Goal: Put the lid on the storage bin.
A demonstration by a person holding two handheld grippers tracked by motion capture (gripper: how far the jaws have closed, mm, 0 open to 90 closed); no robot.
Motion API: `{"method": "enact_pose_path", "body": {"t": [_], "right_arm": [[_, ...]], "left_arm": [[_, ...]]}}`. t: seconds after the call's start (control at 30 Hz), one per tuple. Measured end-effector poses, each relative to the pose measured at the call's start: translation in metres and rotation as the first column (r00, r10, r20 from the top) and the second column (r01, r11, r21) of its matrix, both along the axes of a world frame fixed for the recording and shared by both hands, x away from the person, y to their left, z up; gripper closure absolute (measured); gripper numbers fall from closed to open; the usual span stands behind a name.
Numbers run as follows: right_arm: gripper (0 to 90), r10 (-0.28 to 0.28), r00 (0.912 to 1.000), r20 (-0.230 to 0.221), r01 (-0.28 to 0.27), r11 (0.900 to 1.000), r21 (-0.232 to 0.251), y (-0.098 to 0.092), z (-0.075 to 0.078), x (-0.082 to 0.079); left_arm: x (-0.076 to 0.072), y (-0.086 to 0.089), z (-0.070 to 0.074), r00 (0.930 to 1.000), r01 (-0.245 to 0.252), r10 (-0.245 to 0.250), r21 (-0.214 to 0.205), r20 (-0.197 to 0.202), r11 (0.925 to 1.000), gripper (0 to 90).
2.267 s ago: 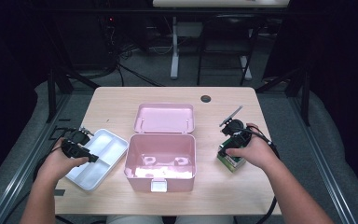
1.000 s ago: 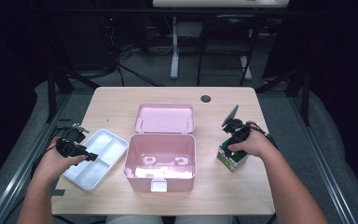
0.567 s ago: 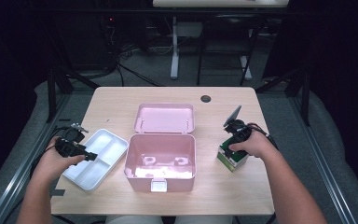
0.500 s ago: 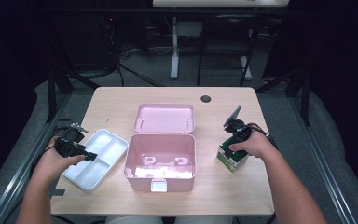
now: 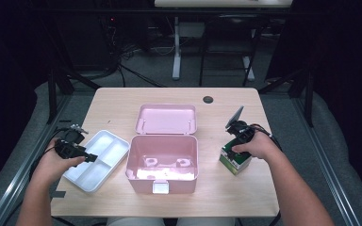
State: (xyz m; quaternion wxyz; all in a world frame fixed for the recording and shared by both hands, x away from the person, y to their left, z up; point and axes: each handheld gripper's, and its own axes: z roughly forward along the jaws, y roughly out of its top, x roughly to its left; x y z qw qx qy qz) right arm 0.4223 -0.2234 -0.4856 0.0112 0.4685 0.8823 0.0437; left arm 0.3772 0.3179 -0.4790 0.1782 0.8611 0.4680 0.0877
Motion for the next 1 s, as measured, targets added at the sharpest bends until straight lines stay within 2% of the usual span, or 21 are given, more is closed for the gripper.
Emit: {"method": "enact_pose_path", "body": {"t": [0.4,0.63,0.7,0.77,0.83,0.87,0.9,1.0], "right_arm": [[15.7,0.054,0.9981,0.031,-0.054,0.9984,-0.017,0.008,0.035,-0.005],[15.8,0.11,0.9915,0.068,-0.109,0.9937,-0.028,0.013,0.06,-0.006],[15.8,0.141,0.9872,0.074,-0.139,0.9897,-0.035,0.015,0.068,-0.007],[15.8,0.186,0.9794,0.08,-0.183,0.9823,-0.042,0.017,0.075,-0.008],[15.7,0.242,0.9665,0.086,-0.239,0.97,-0.047,0.019,0.083,-0.009],[15.7,0.281,0.9556,0.09,-0.278,0.9597,-0.045,0.021,0.088,-0.01],[15.7,0.296,0.951,0.089,-0.293,0.955,-0.043,0.022,0.091,-0.011],[15.7,0.371,0.9239,0.095,-0.368,0.9287,-0.049,0.029,0.102,-0.015]], "left_arm": [[0.001,0.0,-0.002,0.9999,0.0,0.0,0.0,-0.011,1.0,36.9],[0.0,0.0,-0.002,0.9999,0.003,-0.003,0.0,-0.01,1.0,36.8],[0.0,0.0,-0.002,1.0,0.002,-0.002,-0.003,-0.01,1.0,36.9],[0.0,0.0,-0.002,0.9999,0.003,-0.003,-0.004,-0.01,1.0,36.9],[0.0,0.0,-0.002,1.0,0.002,-0.002,-0.006,-0.009,1.0,36.9],[0.0,0.0,-0.002,0.9999,0.0,0.0,-0.006,-0.011,1.0,36.9],[0.0,0.0,-0.003,0.9999,0.0,0.0,-0.006,-0.013,1.0,36.9],[0.001,0.001,-0.003,0.9999,0.001,-0.001,-0.006,-0.013,1.0,36.8]]}}
